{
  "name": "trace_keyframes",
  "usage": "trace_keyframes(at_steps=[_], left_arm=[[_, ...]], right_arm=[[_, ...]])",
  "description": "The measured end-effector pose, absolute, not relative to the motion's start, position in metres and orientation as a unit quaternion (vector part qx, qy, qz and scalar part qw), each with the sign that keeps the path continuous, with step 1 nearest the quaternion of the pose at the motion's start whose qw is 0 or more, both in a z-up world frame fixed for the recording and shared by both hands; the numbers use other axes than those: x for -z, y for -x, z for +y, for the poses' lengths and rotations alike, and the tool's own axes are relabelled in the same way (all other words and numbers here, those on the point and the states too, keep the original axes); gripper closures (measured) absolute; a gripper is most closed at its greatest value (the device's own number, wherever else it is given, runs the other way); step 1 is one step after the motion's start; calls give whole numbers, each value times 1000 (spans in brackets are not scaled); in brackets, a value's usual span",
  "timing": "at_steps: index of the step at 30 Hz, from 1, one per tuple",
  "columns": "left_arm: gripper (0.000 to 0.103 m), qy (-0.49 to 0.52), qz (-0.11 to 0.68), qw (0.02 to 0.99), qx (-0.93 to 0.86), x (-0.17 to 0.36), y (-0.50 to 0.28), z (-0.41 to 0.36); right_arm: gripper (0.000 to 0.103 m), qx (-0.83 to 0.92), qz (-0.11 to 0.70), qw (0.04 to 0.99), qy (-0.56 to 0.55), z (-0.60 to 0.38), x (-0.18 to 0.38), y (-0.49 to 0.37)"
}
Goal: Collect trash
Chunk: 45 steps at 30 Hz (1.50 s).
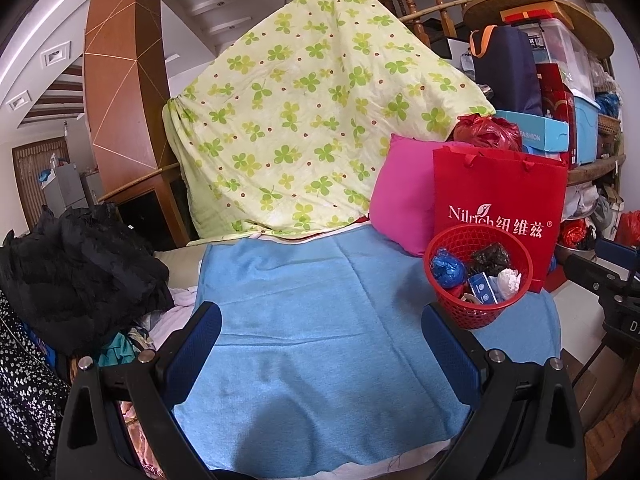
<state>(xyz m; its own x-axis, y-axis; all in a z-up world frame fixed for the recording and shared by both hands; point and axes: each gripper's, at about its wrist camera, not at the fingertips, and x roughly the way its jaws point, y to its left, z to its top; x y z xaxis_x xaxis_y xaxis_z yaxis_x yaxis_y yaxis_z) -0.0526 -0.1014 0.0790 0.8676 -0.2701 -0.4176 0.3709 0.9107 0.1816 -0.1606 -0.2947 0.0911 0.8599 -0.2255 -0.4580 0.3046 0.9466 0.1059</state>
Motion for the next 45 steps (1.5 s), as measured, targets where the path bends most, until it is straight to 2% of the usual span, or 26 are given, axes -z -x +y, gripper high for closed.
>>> trace_keyframes(at_steps=[45], left_arm=[[3, -142, 190, 956, 175, -80, 64, -101]], right_arm=[[27, 145, 231, 958, -86, -298, -93, 169]])
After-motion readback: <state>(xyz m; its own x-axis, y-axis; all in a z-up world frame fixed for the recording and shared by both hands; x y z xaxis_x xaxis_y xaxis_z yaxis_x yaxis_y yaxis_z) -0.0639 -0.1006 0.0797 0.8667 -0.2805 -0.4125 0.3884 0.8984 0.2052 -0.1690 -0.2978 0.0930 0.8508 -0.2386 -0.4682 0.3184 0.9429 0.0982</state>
